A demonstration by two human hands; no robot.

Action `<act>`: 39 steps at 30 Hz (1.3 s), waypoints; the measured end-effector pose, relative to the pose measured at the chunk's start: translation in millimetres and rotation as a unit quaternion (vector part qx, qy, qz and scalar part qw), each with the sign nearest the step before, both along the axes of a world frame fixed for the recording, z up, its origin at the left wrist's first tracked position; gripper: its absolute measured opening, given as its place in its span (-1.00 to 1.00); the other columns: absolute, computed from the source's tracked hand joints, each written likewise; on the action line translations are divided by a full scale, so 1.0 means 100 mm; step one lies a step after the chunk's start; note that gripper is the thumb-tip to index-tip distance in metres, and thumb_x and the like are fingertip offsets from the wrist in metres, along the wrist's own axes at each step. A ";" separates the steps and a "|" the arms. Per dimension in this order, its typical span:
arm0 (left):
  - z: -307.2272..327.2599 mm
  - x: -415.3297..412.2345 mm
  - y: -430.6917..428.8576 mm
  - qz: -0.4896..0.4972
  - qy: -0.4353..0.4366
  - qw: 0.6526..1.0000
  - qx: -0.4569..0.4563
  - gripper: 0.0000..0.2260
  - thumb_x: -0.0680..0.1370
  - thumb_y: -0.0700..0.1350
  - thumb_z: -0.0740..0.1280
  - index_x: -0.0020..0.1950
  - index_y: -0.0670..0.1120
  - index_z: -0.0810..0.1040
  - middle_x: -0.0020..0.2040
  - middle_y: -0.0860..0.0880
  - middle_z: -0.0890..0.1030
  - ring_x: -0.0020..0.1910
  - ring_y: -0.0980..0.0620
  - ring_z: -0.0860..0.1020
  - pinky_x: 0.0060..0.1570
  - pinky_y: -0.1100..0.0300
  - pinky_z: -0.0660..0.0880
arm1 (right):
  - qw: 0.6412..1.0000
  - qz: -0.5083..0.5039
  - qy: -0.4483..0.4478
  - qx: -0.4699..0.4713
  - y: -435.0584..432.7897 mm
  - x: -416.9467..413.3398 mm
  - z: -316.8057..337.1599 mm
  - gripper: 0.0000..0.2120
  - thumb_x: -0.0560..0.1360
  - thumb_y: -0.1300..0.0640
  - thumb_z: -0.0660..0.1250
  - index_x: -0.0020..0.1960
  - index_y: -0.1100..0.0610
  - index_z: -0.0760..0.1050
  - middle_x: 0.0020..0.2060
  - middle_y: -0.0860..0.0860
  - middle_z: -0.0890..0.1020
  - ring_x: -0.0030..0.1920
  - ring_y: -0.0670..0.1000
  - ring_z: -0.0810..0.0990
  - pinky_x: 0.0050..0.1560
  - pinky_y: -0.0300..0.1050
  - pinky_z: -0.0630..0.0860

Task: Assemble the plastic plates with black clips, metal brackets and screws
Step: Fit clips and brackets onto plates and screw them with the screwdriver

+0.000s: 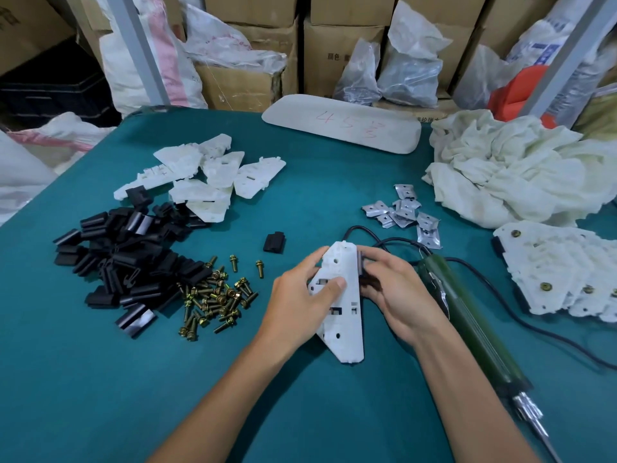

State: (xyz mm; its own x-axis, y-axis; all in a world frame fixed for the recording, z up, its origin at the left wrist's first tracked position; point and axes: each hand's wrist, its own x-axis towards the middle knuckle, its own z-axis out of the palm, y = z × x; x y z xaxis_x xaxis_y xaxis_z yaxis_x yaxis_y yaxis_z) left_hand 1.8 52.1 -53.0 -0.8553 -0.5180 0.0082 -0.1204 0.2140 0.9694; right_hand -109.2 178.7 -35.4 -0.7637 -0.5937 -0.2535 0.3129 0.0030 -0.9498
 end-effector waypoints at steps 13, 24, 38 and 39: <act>0.01 -0.06 0.02 0.009 -0.025 0.999 -0.023 -0.65 0.54 0.03 0.39 0.33 0.15 0.54 -0.09 0.15 0.71 -0.11 0.17 0.66 -0.05 0.11 0.59 | 0.880 -0.022 0.401 0.252 -0.29 0.08 0.32 -0.61 0.55 -0.14 0.37 0.34 -0.08 0.51 0.19 -0.13 0.64 0.25 -0.02 0.55 0.33 0.03 0.44; -0.02 -0.02 -0.04 0.009 -0.020 1.000 -0.007 -0.74 0.50 -0.03 0.39 0.18 0.10 0.58 -0.07 0.25 0.68 -0.05 0.23 0.63 0.00 0.12 0.58 | 0.781 0.210 0.433 0.398 -1.48 -0.10 0.59 -0.90 0.53 0.03 0.42 -0.06 0.05 0.62 -0.13 0.02 0.65 0.01 0.12 0.59 -0.04 -0.06 0.51; 0.01 -0.01 -0.08 0.040 0.053 0.986 0.150 -0.67 0.60 -0.17 0.40 0.36 -0.01 0.53 0.04 -0.09 0.72 0.01 -0.12 0.70 0.08 -0.14 0.62 | 0.972 0.062 0.114 0.197 0.48 0.46 0.14 -0.79 0.68 0.29 0.23 0.09 0.15 0.65 -0.11 0.17 0.71 -0.26 0.02 0.69 -0.17 -0.18 0.65; 0.02 0.00 -0.07 0.040 0.055 0.986 0.151 -0.67 0.60 -0.17 0.39 0.36 -0.02 0.53 0.05 -0.09 0.72 0.02 -0.12 0.70 0.09 -0.14 0.62 | 0.977 0.057 0.100 0.182 0.45 0.49 0.11 -0.77 0.68 0.29 0.22 0.08 0.16 0.66 -0.09 0.17 0.73 -0.22 0.03 0.70 -0.15 -0.17 0.65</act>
State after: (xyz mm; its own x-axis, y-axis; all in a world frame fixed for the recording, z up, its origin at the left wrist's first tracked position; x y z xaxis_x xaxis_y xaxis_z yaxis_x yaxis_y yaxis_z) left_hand 1.6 45.0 -51.4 -0.8144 -0.5764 -0.0665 -0.0155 -0.0930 0.9955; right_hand -60.1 223.8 -24.3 -0.7542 -0.5760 -0.3153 0.0987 0.3752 -0.9217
